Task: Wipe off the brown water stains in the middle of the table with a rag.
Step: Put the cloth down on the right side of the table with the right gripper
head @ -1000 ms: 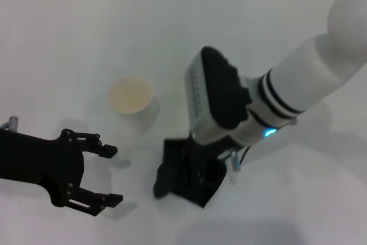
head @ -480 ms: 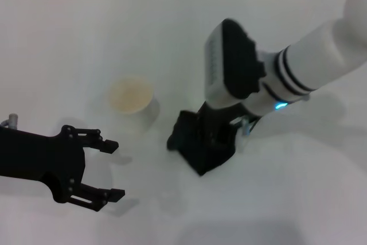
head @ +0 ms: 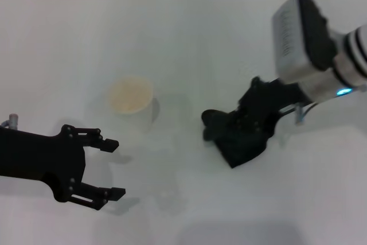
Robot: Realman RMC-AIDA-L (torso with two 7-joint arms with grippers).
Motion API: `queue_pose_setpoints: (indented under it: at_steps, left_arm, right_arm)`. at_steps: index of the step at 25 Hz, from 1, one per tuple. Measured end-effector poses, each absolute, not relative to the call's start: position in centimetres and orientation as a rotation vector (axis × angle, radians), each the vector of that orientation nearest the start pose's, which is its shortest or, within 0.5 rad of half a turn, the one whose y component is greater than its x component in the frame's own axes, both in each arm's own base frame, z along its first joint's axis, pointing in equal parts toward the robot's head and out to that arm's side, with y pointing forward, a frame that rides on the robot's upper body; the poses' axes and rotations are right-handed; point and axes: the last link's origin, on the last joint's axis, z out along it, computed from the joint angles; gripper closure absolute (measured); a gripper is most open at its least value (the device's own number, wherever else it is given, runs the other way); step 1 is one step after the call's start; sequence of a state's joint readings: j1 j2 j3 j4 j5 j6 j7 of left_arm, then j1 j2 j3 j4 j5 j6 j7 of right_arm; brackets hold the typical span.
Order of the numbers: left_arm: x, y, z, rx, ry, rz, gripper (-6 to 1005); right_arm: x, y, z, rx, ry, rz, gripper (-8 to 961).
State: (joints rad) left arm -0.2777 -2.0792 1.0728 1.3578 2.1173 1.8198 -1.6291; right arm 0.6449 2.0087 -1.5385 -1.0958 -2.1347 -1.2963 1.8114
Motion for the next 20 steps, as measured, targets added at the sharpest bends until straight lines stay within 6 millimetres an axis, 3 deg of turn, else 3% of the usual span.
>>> queue_pose_setpoints:
  at_steps: [7,16,20]
  left_arm:
    - [-23.6,27.1,3.7,-3.046,-0.295,-0.155,106]
    - [-23.9,27.1,3.6,-3.036,-0.305,-0.155,106]
    - [-23.9,27.1,3.6,-3.037,-0.301,-0.158,106]
  right_arm:
    - [18.2,36.4,-3.1,-2.999,0.061,-0.234,877]
    - [18.5,35.7,-3.1,-3.035,0.089,-0.218,869]
    - [18.5,35.7,-2.2,-3.047,0.140,-0.152,865]
